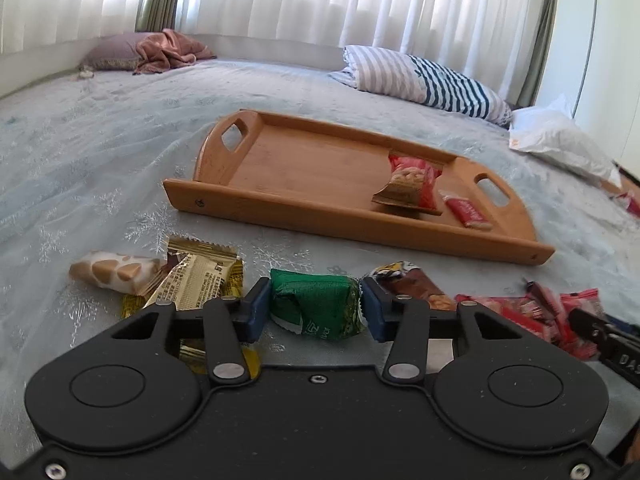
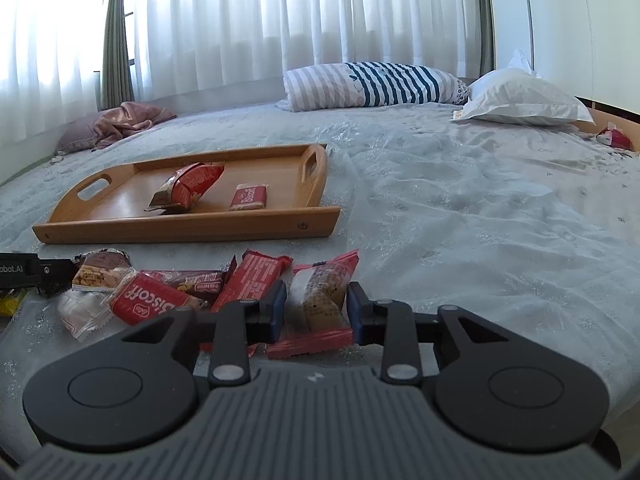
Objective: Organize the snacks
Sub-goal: 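Grasp the green wrapped packet with the left tool while the right tool grasps a wrapped pastry, then carry the green packet onto the tray with the left tool while the right tool places the pastry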
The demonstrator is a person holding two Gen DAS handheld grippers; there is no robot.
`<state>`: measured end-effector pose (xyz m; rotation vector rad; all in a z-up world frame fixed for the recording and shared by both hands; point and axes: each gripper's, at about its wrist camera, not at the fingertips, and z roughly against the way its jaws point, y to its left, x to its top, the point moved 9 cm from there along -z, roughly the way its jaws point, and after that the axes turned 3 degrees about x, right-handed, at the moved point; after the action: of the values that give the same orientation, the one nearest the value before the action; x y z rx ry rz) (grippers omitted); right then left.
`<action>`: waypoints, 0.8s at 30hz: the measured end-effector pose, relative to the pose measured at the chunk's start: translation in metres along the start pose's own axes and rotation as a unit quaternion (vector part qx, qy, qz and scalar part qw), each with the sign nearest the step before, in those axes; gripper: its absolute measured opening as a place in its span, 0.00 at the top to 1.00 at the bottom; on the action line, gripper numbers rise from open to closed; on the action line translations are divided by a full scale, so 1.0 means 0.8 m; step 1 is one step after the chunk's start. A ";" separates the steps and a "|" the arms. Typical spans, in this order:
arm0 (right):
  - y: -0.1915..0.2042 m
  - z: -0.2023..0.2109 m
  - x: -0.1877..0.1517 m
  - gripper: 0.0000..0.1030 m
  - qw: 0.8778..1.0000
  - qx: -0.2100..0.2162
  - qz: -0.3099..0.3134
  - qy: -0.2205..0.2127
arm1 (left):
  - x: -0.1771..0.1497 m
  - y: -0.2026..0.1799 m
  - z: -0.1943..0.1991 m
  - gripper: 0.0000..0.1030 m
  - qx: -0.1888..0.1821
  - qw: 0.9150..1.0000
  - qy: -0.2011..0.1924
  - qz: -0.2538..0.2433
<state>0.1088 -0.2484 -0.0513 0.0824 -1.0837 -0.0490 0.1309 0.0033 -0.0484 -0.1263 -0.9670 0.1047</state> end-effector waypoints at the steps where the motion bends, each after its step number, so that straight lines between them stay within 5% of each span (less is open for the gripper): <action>1: 0.000 0.001 0.002 0.65 1.000 0.000 0.001 -0.001 | 0.002 0.000 0.003 0.56 -0.001 1.000 -0.001 0.002; 11: -0.004 0.004 0.035 0.65 1.000 0.005 -0.023 -0.017 | 0.042 0.001 0.032 0.56 -0.015 1.000 -0.025 0.003; 24: 0.030 -0.053 0.109 0.65 0.998 0.065 0.004 -0.018 | 0.102 -0.005 0.003 0.56 -0.037 0.999 -0.018 0.011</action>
<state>0.1868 -0.2293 0.0082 0.1955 -1.1232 0.0267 0.1753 0.0112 0.0199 -0.2038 -1.0064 0.0909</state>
